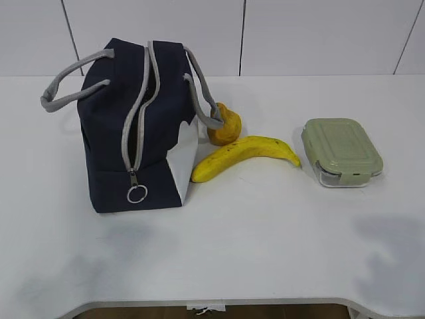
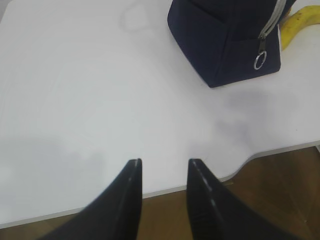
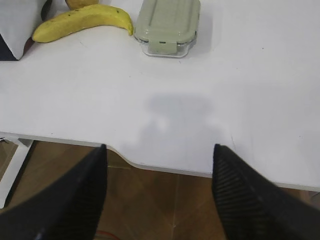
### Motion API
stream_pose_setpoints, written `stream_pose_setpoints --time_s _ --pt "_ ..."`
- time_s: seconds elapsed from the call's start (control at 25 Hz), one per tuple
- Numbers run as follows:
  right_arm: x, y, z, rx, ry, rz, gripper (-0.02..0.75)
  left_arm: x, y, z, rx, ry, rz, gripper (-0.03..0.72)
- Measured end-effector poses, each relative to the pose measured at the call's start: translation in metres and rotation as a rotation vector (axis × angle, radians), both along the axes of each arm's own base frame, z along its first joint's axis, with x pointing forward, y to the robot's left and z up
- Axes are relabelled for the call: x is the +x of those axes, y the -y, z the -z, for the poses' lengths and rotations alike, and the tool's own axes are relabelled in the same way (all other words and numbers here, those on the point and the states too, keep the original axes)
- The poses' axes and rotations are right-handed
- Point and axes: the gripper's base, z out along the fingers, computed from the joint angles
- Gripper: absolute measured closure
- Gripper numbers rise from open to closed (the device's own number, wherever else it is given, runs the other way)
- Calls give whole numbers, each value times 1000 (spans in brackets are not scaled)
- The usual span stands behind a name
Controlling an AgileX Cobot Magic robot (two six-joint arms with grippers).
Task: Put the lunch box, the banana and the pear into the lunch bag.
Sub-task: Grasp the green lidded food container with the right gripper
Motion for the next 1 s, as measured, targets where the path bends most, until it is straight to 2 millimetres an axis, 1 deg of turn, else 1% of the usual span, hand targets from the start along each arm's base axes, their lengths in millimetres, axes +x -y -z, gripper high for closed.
stream_pose_setpoints --time_s 0.16,0.36,0.4,0.44,0.48,0.52,0.68,0.76,0.8,0.84,0.96,1.0 --pt "27 4 2 42 -116 96 230 0 0 0 -1 0 0 452" --pt "59 6 11 65 -282 167 230 0 0 0 -1 0 0 451" --pt "64 7 12 68 -304 184 230 0 0 0 -1 0 0 451" --pt "65 7 13 69 -311 190 230 0 0 0 -1 0 0 451" --pt "74 10 12 60 -333 219 230 0 0 0 -1 0 0 451" --pt "83 12 10 43 -352 250 230 0 0 0 -1 0 0 451" --pt "107 21 3 -38 -386 314 230 0 0 0 -1 0 0 451" --pt "128 24 -5 -70 -403 328 230 0 0 0 -1 0 0 450" --pt "131 24 -8 -70 -397 329 230 0 0 0 -2 0 1 449" --pt "145 24 -12 -78 -409 331 230 0 0 0 -2 0 1 449" --pt "174 24 -21 -86 -423 324 230 0 0 0 -2 0 1 449" --pt "180 24 -23 -90 -425 319 230 0 0 0 -2 0 1 449"
